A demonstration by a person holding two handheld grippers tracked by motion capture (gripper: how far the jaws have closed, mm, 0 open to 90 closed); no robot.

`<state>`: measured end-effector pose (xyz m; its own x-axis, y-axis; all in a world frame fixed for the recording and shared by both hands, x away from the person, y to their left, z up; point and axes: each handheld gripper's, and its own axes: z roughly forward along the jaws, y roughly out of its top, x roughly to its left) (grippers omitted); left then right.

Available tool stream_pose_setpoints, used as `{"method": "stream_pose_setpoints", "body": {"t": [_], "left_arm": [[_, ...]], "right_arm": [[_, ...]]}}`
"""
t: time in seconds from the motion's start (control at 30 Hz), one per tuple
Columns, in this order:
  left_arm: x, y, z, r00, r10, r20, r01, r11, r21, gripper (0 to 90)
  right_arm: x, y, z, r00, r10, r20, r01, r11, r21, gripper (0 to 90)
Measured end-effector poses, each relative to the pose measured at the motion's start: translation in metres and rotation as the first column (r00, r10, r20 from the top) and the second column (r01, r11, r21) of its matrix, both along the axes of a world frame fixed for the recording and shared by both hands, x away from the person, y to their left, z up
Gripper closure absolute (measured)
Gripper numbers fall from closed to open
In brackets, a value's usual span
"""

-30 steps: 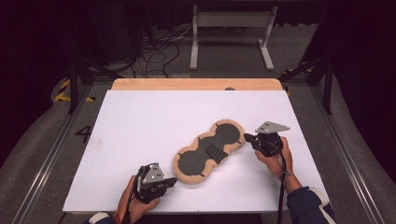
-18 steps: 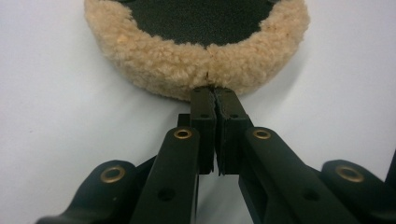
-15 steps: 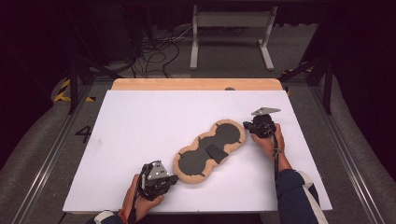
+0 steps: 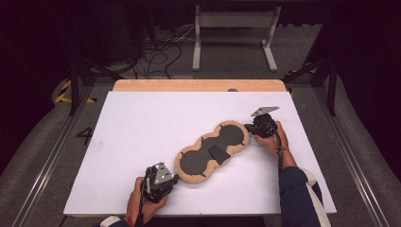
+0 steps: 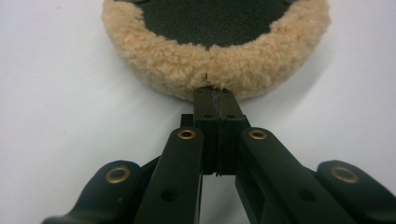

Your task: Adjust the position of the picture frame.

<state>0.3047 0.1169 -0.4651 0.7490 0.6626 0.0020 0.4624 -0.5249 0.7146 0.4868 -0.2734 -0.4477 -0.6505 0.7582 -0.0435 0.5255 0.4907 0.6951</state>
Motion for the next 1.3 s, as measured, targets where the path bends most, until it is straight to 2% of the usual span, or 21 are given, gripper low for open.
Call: {"method": "stream_pose_setpoints", "body": {"t": [0.23,0.3,0.37,0.43,0.5,0.6,0.7,0.83,0.87,0.93,1.0,1.1,1.23,1.3], "left_arm": [[0.015,0.006,0.002,0.9998,0.020,0.003,-0.021,0.9996,0.019,89.8],[0.019,0.007,0.001,0.9992,0.017,0.036,-0.019,0.9988,0.045,89.8],[0.023,0.009,0.001,0.9990,0.008,0.044,-0.010,0.9985,0.053,89.7],[0.032,0.011,0.002,0.9998,-0.001,0.021,0.000,0.9989,0.047,89.8],[0.036,0.012,0.003,0.9997,-0.007,0.025,0.005,0.9984,0.056,89.8],[0.047,0.013,0.003,0.9996,0.012,0.027,-0.013,0.9982,0.059,89.8],[0.056,0.014,0.003,0.9996,0.020,0.020,-0.020,0.9985,0.050,89.8],[0.062,0.013,0.003,0.9989,0.030,0.036,-0.033,0.9966,0.076,89.8],[0.067,0.013,0.003,0.9984,0.045,0.035,-0.047,0.9962,0.073,89.8],[0.072,0.015,0.004,0.9989,0.038,0.027,-0.039,0.9969,0.068,89.8],[0.074,0.015,0.004,0.9988,0.048,0.014,-0.048,0.9971,0.058,89.8],[0.079,0.015,0.004,0.9973,0.066,0.033,-0.069,0.9947,0.076,89.8],[0.088,0.018,0.003,0.9966,0.079,0.023,-0.080,0.9952,0.057,89.8],[0.091,0.019,0.004,0.9962,0.084,0.027,-0.085,0.9944,0.063,89.8]], "right_arm": [[-0.014,-0.010,-0.001,0.9999,0.001,-0.012,-0.001,1.000,0.022,90.0],[-0.018,-0.013,-0.001,0.9999,0.007,-0.008,-0.007,1.000,0.020,90.0],[-0.022,-0.015,0.000,0.9999,0.015,-0.004,-0.015,1.000,0.009,90.0],[-0.025,-0.015,0.000,0.9999,0.007,0.013,-0.007,1.000,-0.007,90.0],[-0.027,-0.015,0.000,0.9998,0.005,0.017,-0.005,1.000,-0.013,90.0],[-0.031,-0.019,0.000,0.9999,0.000,0.014,0.000,1.000,-0.006,90.0],[-0.036,-0.021,-0.002,0.9996,-0.021,0.021,0.021,1.000,0.000,90.0],[-0.040,-0.022,-0.004,0.9985,-0.047,0.028,0.046,0.999,0.029,90.0],[-0.043,-0.023,-0.004,0.9982,-0.052,0.029,0.051,0.998,0.025,90.0],[-0.046,-0.021,-0.003,0.9975,-0.062,0.033,0.062,0.998,0.005,90.0],[-0.047,-0.020,-0.003,0.9970,-0.071,0.033,0.070,0.998,0.006,90.0],[-0.051,-0.020,-0.003,0.9965,-0.079,0.029,0.078,0.997,0.014,90.0],[-0.058,-0.020,-0.004,0.9966,-0.079,0.025,0.078,0.997,0.021,90.0],[-0.061,-0.019,-0.004,0.9950,-0.097,0.026,0.096,0.995,0.028,90.0]]}}
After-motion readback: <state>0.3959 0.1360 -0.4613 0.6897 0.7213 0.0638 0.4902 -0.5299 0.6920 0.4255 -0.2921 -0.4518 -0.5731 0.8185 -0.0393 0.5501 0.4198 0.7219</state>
